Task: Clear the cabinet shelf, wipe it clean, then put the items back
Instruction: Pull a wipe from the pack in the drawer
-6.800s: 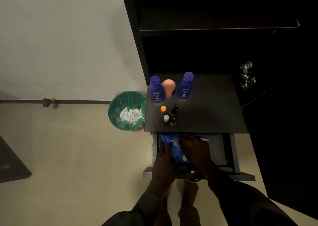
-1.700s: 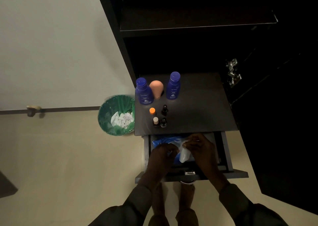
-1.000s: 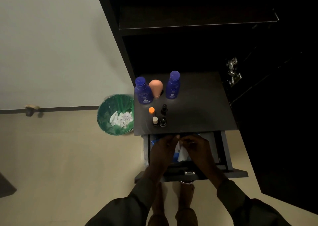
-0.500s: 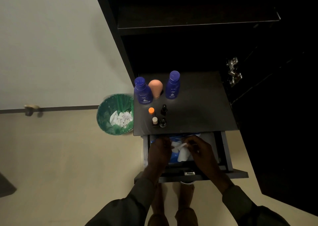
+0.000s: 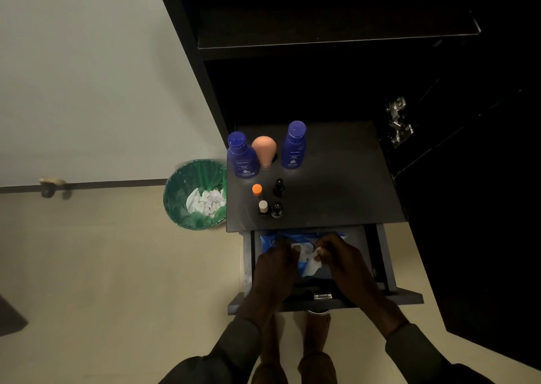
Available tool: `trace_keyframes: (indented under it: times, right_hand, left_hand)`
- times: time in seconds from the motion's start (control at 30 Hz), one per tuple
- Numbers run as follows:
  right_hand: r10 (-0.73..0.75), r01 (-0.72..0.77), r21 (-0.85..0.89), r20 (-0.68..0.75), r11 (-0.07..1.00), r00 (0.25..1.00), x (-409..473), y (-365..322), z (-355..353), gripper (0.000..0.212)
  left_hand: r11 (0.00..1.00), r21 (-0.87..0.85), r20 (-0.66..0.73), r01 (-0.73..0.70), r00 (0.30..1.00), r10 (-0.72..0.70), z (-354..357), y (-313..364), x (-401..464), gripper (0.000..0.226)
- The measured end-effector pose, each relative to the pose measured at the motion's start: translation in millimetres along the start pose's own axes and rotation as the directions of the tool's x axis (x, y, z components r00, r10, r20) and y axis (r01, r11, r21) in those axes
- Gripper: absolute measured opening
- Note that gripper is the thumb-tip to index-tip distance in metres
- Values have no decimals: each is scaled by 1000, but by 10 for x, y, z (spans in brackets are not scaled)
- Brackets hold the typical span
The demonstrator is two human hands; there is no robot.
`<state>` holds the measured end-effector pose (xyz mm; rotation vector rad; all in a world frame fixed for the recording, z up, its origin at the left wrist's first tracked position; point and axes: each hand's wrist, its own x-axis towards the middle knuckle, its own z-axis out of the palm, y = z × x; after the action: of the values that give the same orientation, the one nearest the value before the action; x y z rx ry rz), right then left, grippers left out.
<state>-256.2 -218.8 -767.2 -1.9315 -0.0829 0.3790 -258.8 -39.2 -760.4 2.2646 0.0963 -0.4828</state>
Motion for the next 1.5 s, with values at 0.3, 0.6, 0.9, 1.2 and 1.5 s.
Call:
trace_keyframes:
  times: [0.3, 0.6, 0.9, 1.2, 1.5]
  right_hand:
    - [28, -26, -77, 18, 997, 999, 89, -3, 44, 13]
    - [20, 1, -272, 75, 962, 997, 158, 70, 42, 43]
    - [-87, 86, -273, 9, 958, 996, 65, 46, 34, 18]
    - [94, -112, -50, -285, 992, 954, -43, -23, 37, 22]
    - [-143, 99, -334, -109, 937, 984, -88, -409, 106, 28]
  left_hand:
    - [995, 104, 106, -4, 994, -7, -32, -90, 86, 27]
    - [971, 83, 63, -223, 974, 218, -7, 2, 57, 23]
    - [968, 216, 109, -130, 988, 108, -94, -116, 75, 23]
    - [944, 299, 95, -137, 989, 113, -39, -123, -22, 39]
    - [978, 194, 139, -79, 989, 52, -39, -77, -14, 43]
